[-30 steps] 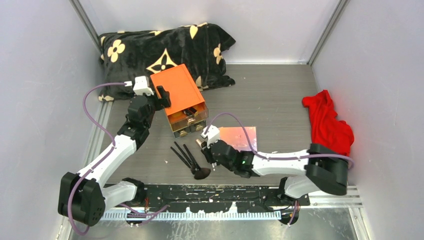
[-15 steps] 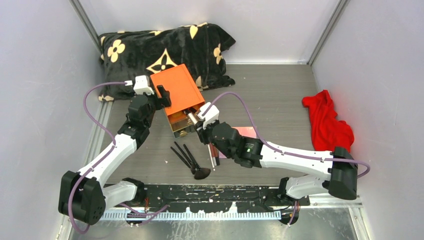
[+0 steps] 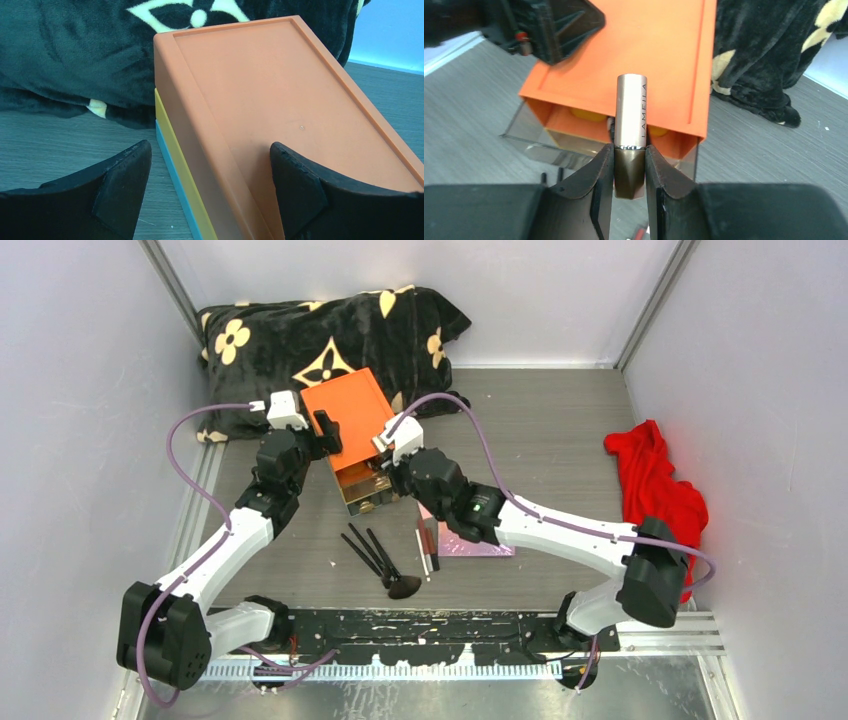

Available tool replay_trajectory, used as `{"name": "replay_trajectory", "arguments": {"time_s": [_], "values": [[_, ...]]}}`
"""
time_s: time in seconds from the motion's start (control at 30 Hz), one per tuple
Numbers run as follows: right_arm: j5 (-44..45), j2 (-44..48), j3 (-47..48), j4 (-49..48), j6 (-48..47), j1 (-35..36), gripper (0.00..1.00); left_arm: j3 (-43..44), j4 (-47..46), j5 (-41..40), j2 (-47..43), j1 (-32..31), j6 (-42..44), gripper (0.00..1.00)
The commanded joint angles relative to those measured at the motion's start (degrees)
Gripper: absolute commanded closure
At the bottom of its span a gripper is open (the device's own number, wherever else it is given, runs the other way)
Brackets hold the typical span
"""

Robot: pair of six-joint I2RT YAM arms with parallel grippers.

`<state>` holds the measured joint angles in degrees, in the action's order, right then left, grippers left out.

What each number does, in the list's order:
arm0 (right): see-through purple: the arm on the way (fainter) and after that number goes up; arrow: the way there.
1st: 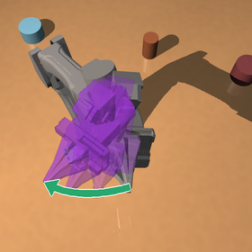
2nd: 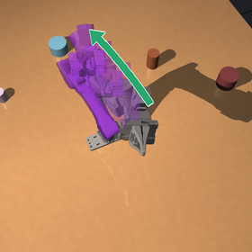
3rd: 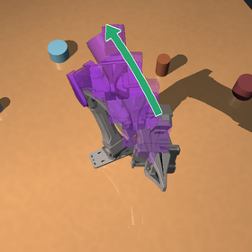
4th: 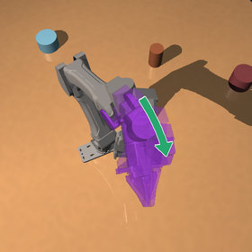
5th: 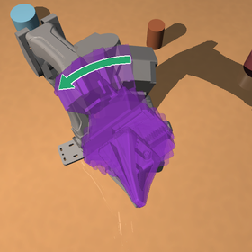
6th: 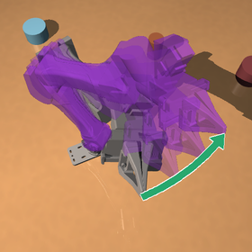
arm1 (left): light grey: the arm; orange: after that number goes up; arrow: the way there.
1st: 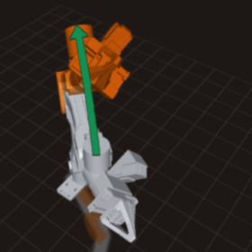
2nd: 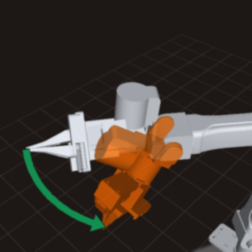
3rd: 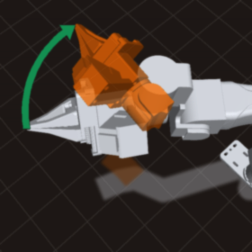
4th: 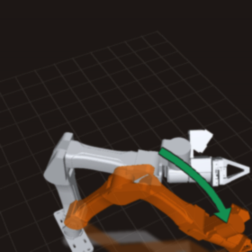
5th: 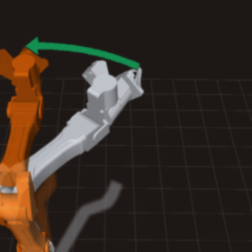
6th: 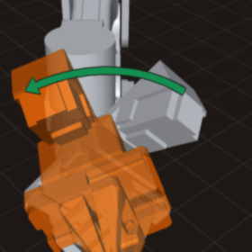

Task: Organize the makeup
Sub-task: Pick up the lipstick at the center of the board, then place the lipstick in the drawer.

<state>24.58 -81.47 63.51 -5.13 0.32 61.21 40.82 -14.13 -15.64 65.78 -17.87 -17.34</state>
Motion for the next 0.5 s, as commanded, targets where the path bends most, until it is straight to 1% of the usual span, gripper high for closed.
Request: {"name": "replay_trajectory", "arguments": {"time_s": [0.0,0.27,0.47], "values": [[-3.4,-2.1,3.8,-4.9,-1.9,-3.4,0.89,-3.8,17.8,-0.3,3.4,0.5,5.1,0.14],[-7.3,-6.7,6.1,-7.6,-1.3,-6.0,0.90,-3.8,18.0,-0.6,3.3,0.4,5.2,0.14],[-7.6,-5.5,3.9,-7.3,-0.1,-6.0,0.90,-3.7,18.0,-0.8,3.4,0.4,5.3,0.14]]}}
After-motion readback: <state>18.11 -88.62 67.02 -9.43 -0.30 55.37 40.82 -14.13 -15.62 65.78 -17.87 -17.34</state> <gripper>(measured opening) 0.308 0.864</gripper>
